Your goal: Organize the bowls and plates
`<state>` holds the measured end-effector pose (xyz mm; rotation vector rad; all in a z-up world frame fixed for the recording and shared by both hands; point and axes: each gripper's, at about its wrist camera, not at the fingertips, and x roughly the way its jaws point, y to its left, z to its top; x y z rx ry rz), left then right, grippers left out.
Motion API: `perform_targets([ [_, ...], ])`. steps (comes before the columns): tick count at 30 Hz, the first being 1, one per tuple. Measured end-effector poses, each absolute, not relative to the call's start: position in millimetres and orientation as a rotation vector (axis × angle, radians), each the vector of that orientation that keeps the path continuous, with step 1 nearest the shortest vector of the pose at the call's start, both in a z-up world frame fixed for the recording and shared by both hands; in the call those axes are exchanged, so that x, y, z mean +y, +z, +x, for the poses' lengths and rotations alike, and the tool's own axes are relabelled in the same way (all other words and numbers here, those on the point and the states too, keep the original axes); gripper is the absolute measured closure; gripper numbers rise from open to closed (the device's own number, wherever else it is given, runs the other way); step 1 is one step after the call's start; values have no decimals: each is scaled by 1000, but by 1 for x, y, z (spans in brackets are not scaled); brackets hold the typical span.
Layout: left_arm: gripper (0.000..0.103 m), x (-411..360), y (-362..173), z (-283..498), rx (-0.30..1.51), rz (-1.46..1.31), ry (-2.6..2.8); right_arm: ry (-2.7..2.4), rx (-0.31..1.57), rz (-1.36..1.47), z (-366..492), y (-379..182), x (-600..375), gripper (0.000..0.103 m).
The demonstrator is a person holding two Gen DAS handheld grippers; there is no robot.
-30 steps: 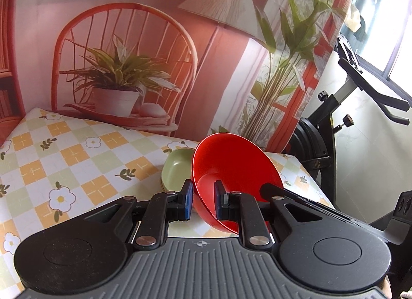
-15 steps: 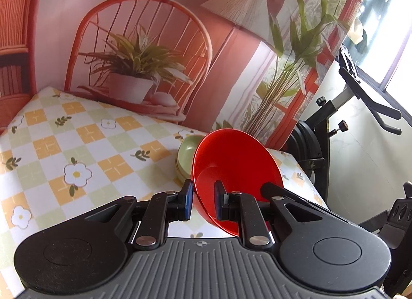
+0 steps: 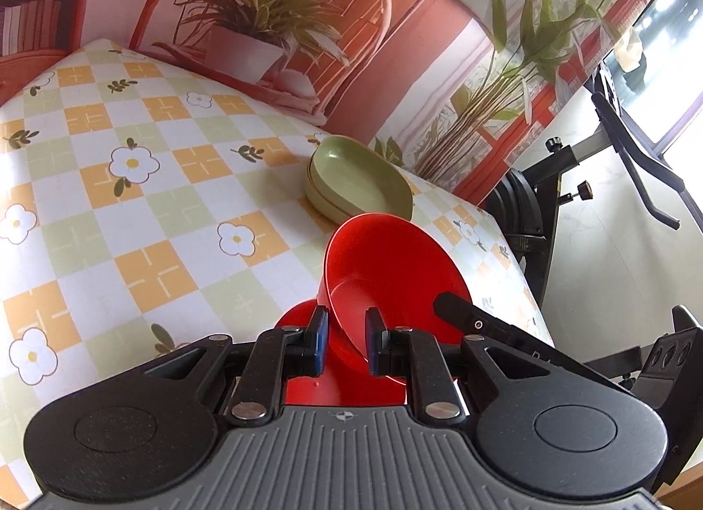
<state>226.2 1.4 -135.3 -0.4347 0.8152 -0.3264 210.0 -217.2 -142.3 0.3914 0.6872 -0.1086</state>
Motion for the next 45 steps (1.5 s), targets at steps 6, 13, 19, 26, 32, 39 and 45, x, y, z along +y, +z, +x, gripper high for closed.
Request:
perform_targets([
  [6, 85, -1, -150, 220, 859, -408, -317, -100, 707, 390, 210, -147, -216, 93],
  [13, 85, -2, -154, 216, 879, -385, -311, -98, 748, 395, 208, -158, -214, 93],
  [19, 85, -4, -159, 213, 903, -367, -303, -96, 773, 395, 205, -164, -212, 93],
  [26, 85, -6, -161, 212, 909, -363, -295, -87, 785, 395, 206, -166, -213, 93],
  [32, 85, -9, -163, 213, 917, -354, -291, -89, 792, 395, 206, -168, -212, 93],
  [39, 85, -7, -167, 213, 931, -357, -281, -88, 798, 395, 206, -170, -213, 92],
  [45, 85, -8, -170, 212, 936, -359, -284, -87, 801, 395, 205, -171, -214, 92],
])
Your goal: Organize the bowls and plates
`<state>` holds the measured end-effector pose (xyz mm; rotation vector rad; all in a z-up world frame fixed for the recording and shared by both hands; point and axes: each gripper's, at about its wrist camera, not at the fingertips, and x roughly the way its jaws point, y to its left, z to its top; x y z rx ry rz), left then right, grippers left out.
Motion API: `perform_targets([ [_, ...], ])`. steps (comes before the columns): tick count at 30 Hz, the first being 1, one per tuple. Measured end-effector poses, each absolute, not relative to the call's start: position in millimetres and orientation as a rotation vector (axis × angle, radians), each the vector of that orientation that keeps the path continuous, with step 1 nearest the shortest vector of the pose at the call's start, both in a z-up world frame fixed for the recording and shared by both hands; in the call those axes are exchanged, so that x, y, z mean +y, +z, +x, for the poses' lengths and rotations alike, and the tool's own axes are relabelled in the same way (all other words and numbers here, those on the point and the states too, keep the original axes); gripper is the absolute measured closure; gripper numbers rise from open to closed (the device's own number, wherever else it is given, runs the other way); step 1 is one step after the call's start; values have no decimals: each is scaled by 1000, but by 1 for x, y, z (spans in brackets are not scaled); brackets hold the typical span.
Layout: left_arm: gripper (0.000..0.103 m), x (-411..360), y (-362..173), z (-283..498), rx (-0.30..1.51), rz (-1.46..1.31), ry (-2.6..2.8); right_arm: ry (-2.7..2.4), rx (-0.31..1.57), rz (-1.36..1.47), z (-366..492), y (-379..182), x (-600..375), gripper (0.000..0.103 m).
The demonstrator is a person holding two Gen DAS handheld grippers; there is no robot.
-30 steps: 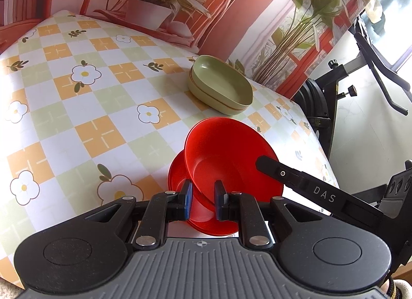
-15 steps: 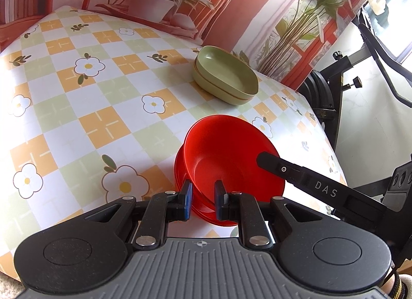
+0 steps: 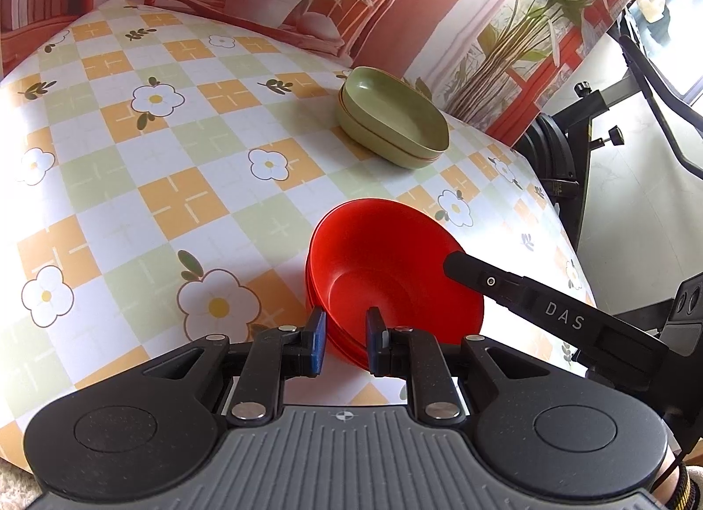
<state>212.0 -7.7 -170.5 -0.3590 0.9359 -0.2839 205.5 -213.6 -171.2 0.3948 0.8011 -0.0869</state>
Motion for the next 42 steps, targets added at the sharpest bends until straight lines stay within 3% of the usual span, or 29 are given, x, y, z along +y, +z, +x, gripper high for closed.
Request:
perform_targets([
  [42, 82, -2, -192, 221, 965, -415, -233, -120, 887, 463, 207, -197, -220, 83],
])
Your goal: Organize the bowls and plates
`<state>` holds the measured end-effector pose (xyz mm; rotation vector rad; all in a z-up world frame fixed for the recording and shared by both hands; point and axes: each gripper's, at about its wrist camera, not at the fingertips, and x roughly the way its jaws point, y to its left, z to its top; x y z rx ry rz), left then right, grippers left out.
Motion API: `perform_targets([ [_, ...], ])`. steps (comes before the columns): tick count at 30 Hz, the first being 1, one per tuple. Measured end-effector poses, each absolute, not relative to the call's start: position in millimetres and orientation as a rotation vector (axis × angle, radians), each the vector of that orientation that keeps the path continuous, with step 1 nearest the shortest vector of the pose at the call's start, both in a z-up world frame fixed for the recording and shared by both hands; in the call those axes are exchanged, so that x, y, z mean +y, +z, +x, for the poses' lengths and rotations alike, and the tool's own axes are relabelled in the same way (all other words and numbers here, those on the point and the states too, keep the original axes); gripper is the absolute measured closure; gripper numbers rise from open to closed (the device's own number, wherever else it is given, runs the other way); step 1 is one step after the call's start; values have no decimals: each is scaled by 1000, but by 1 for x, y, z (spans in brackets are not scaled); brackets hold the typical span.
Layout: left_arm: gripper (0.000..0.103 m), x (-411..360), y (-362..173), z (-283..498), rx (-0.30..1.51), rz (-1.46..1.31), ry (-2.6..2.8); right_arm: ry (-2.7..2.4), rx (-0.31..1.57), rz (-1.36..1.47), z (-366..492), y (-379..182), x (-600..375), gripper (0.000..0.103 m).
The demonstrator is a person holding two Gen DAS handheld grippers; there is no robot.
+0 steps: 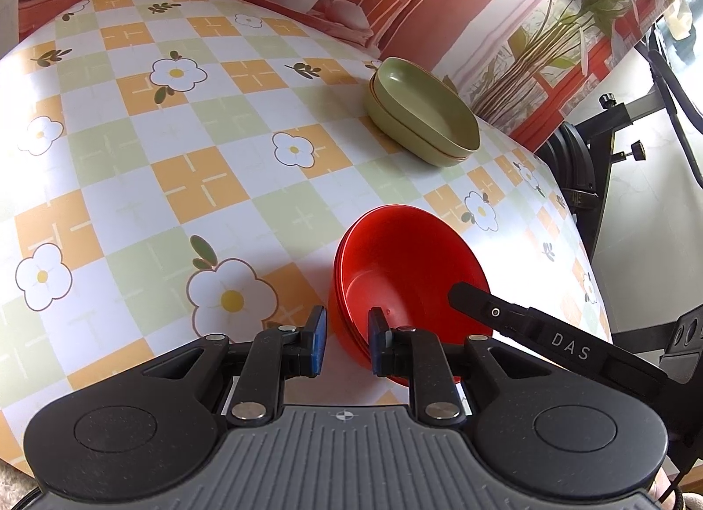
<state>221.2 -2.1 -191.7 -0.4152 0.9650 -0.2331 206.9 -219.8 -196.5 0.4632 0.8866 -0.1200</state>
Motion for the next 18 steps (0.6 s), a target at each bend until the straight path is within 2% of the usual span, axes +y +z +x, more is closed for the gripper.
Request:
perform_targets([
  [18, 83, -3, -195, 236, 944, -452, -251, -115, 871, 468, 215, -191, -226, 92],
])
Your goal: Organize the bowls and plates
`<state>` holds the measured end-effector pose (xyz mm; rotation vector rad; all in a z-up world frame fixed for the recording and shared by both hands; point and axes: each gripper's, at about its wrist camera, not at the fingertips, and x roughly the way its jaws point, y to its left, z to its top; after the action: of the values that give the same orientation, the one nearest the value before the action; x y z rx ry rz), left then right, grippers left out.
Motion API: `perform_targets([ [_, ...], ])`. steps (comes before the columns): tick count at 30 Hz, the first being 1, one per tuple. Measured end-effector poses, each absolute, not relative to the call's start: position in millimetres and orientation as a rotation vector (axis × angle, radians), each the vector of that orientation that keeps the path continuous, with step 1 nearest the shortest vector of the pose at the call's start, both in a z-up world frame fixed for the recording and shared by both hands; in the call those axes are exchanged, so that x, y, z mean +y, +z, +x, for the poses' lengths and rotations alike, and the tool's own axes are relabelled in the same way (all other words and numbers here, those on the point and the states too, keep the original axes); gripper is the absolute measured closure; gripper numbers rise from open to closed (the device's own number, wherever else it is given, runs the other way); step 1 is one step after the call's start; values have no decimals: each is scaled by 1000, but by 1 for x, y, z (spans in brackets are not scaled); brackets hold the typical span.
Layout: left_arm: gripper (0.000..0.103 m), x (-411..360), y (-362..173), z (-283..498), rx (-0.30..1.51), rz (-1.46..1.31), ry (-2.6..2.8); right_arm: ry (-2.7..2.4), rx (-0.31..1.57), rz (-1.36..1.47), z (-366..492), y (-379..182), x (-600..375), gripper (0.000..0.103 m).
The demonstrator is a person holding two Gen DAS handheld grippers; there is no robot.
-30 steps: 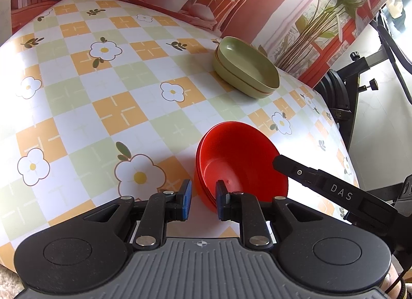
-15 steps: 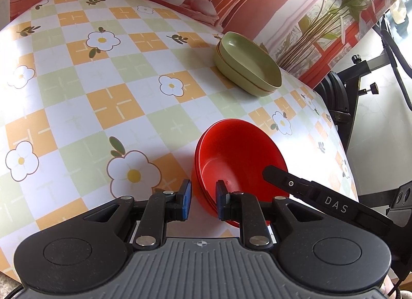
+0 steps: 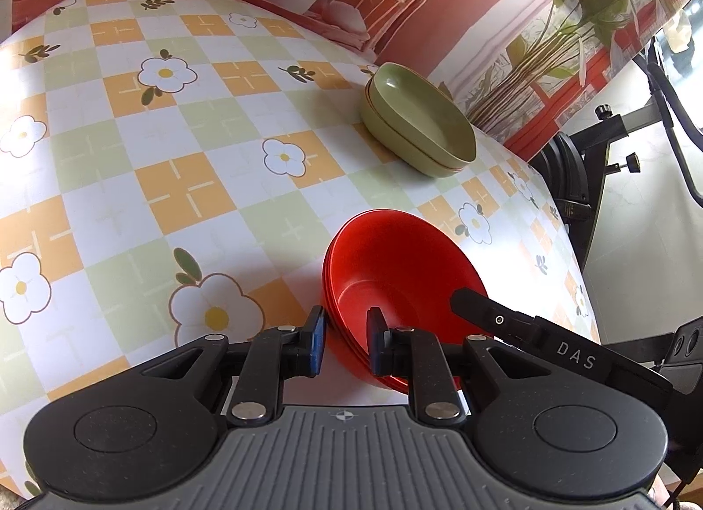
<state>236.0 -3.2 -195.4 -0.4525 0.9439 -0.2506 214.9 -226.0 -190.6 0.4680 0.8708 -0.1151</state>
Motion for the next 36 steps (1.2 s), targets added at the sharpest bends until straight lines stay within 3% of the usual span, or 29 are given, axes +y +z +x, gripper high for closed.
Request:
perform_targets([
  [9, 83, -7, -161, 257, 860, -414, -277, -96, 798, 472, 242, -158, -238, 93],
  [27, 83, -30, -44, 334, 582, -327, -346, -87, 575, 376, 331, -71, -276, 93],
  [36, 83, -47, -56, 399, 612, -303, -413, -143, 535, 372, 370, -86, -312, 93],
])
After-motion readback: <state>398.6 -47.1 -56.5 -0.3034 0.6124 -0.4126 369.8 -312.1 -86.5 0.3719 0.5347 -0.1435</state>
